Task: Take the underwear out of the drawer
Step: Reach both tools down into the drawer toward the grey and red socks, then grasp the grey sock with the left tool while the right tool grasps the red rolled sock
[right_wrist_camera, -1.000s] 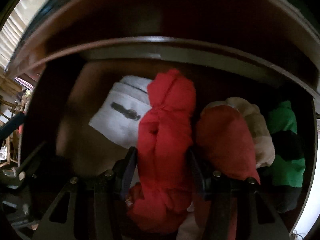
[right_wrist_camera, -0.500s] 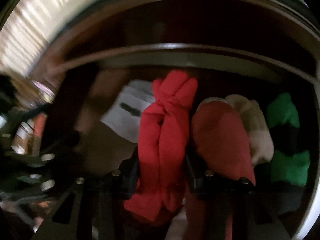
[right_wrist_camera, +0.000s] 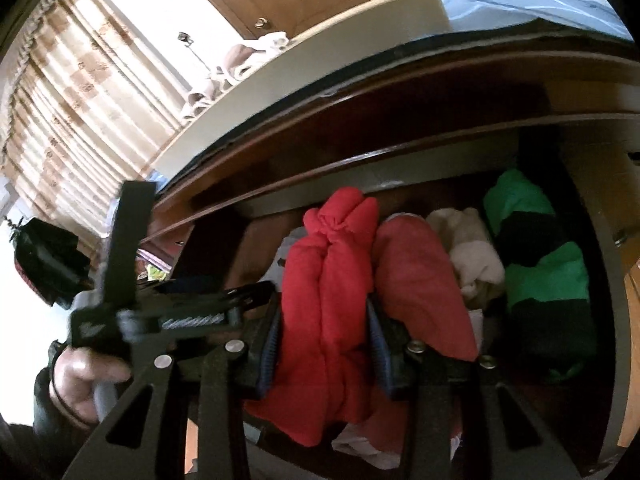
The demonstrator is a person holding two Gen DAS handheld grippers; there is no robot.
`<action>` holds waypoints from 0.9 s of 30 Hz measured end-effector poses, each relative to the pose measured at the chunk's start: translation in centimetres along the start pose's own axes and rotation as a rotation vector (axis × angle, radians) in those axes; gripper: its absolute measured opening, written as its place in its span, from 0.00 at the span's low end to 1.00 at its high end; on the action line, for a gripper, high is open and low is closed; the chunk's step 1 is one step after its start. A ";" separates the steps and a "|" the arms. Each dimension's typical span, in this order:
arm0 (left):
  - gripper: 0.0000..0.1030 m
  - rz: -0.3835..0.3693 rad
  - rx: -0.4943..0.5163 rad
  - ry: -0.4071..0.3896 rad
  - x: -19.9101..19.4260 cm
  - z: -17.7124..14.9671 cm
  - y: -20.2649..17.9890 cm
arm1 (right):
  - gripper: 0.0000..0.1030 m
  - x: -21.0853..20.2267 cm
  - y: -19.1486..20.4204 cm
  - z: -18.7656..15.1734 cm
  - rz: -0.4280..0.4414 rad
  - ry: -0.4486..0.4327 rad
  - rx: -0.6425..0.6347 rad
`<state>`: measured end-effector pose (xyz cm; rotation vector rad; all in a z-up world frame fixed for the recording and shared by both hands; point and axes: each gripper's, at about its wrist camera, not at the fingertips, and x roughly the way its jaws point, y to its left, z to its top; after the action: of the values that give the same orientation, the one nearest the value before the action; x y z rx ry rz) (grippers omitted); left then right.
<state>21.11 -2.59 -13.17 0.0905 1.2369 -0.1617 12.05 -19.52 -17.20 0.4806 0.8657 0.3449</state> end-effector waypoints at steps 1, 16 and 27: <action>0.89 0.004 -0.010 0.014 0.3 0.2 -0.1 | 0.41 0.0 0.0 -0.1 0.006 0.002 -0.004; 0.72 0.075 0.082 0.089 3.1 1.8 -3.5 | 0.41 -1.7 -1.6 -0.8 0.017 0.003 -0.037; 0.15 -0.071 0.052 0.107 3.0 1.2 -2.8 | 0.34 -3.2 -1.7 -0.6 0.011 -0.040 -0.047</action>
<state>22.72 -5.74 -15.56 0.1014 1.3433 -0.2536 9.79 -22.30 -16.38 0.4474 0.8150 0.3637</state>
